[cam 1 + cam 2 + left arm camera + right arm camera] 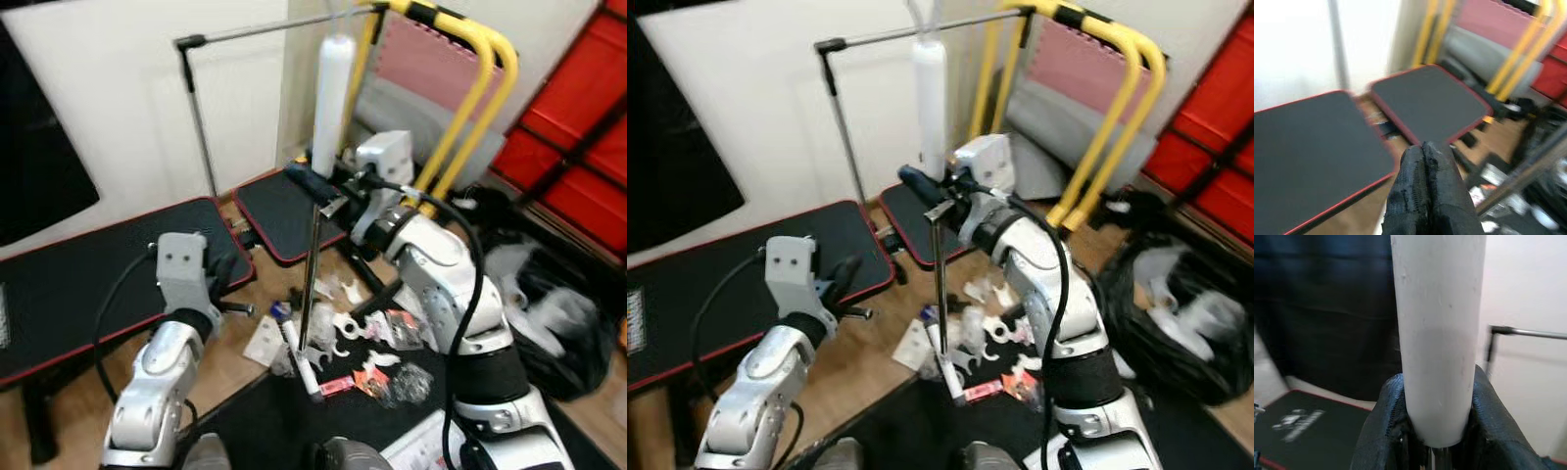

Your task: Sweep floor

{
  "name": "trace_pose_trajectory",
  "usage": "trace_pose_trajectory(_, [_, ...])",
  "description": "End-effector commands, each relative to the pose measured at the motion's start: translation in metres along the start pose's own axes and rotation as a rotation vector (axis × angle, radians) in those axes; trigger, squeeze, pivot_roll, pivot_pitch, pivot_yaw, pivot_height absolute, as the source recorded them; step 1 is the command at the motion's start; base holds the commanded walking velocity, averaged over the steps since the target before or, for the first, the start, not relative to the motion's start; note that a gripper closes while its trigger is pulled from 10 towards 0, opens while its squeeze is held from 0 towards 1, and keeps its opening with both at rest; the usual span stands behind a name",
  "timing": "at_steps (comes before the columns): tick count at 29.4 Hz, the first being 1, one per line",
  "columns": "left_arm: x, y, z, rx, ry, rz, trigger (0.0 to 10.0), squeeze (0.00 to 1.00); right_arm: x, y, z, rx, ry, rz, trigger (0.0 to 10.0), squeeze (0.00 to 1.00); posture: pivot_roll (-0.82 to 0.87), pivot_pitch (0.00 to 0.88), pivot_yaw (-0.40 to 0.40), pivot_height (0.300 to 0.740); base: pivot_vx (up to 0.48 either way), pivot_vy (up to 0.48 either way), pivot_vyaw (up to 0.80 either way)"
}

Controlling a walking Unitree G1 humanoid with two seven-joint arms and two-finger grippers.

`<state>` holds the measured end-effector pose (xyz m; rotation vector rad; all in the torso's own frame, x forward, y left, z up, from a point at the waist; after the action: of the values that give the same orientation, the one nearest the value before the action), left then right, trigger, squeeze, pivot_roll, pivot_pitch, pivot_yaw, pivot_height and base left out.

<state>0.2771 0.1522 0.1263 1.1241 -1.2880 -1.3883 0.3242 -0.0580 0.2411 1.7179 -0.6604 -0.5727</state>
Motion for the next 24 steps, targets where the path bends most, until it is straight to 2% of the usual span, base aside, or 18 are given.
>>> trace_pose_trajectory(1, [0.0068,0.0006,0.0010,0.002,-0.030,0.001,10.0,0.00,0.0026,0.0093,0.0008,0.049,-0.011,0.025,10.0,0.00,-0.13,0.144,-0.158,0.740,0.000,0.000,0.00])
trace_pose_trajectory(11, [0.0052,0.0014,0.0009,0.003,-0.031,-0.002,10.0,0.00,0.0062,0.0100,0.0002,0.069,-0.049,0.007,10.0,0.00,-0.12,0.156,-0.153,0.740,0.241,0.000,0.00])
trace_pose_trajectory(14, [0.0048,0.0014,0.0006,0.002,-0.031,-0.004,10.0,0.00,0.0073,0.0081,0.0015,0.060,-0.059,-0.002,10.0,0.00,-0.12,0.155,-0.151,0.740,0.255,0.000,-0.80])
trace_pose_trajectory(24, [0.0046,0.0014,-0.0020,0.001,-0.038,-0.017,10.0,0.00,0.0102,0.0072,0.0057,0.076,-0.081,0.002,10.0,0.00,-0.12,0.153,-0.141,0.740,0.277,0.000,0.00])
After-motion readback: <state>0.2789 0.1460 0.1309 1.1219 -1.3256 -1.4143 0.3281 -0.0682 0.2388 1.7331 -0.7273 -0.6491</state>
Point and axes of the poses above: a point about 5 cm out from each wrist's last joint towards the gripper, its own z axis pointing back from the gripper into the wrist, its own y axis along the axis of the wrist's last joint, x = y × z, the point moved 2 cm from there along -z, pointing out of the wrist towards the gripper, and after that the axes turned 6 degrees about -z, right-handed, at the moved point
